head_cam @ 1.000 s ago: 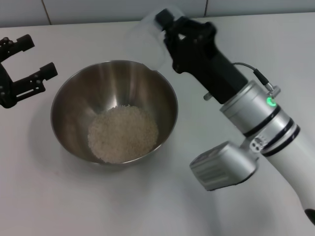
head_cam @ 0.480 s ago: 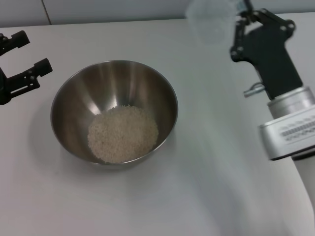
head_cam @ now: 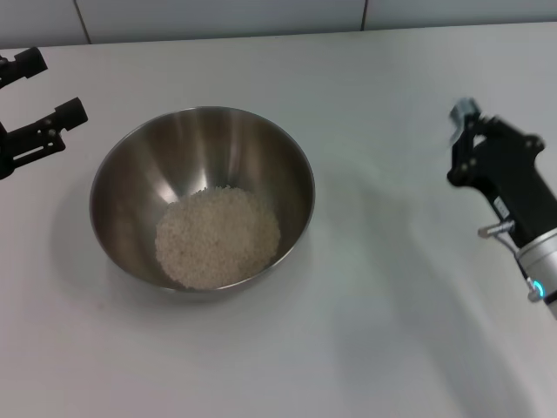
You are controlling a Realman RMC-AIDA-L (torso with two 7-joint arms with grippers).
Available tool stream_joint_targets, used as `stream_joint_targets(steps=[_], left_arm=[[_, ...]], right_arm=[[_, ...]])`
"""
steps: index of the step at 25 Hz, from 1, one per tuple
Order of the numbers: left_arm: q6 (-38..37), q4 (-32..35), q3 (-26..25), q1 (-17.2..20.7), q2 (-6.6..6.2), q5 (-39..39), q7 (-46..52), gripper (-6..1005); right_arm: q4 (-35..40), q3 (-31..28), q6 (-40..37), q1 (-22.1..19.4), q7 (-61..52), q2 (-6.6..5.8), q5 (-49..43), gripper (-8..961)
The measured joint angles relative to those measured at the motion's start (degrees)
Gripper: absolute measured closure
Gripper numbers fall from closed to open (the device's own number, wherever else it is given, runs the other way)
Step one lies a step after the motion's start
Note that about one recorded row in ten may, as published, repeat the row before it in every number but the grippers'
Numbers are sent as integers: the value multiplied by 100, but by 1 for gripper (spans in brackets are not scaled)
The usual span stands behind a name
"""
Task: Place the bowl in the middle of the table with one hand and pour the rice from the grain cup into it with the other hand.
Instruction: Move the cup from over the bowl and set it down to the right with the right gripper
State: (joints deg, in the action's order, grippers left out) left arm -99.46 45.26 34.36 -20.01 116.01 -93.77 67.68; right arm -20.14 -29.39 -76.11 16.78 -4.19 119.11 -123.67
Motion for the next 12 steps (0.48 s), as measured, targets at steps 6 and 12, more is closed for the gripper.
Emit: stream_joint_targets(steps=[6,12], left_arm=[[2,-5,0,-10,19,0,-1,184],[-1,-2,0,12,48,0,-1,183]], right_arm=[[726,345,415,178,-1225,3,0,934],[789,304,1055,399,-1311,-2,32,934]])
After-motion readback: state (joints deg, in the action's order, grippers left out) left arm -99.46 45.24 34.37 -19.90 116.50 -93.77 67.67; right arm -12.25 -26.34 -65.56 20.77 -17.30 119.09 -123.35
